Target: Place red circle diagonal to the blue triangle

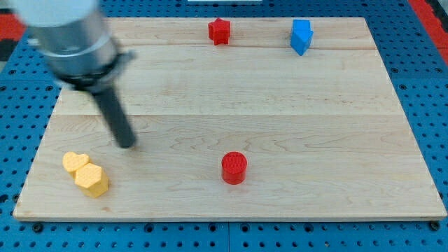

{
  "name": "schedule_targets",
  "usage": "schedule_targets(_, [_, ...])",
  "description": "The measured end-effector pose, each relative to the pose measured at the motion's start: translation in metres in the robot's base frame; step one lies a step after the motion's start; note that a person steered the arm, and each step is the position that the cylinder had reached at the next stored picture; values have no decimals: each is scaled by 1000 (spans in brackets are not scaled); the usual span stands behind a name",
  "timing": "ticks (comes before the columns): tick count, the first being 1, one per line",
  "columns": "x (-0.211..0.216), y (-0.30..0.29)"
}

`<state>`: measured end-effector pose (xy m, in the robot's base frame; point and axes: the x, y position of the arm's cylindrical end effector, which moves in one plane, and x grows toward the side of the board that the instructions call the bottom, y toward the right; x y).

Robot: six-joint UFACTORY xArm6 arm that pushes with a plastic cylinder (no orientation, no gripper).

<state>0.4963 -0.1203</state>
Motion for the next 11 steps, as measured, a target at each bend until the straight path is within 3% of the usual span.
schedule_targets(1, [-9,122])
schedule_targets(3, [26,255])
schedule_targets(4, [52,223])
schedule_targets(6, [-4,180])
schedule_targets(8, [68,221])
schedule_targets(9, [78,205])
schedule_targets(10, [61,139])
schedule_targets(11, [81,136])
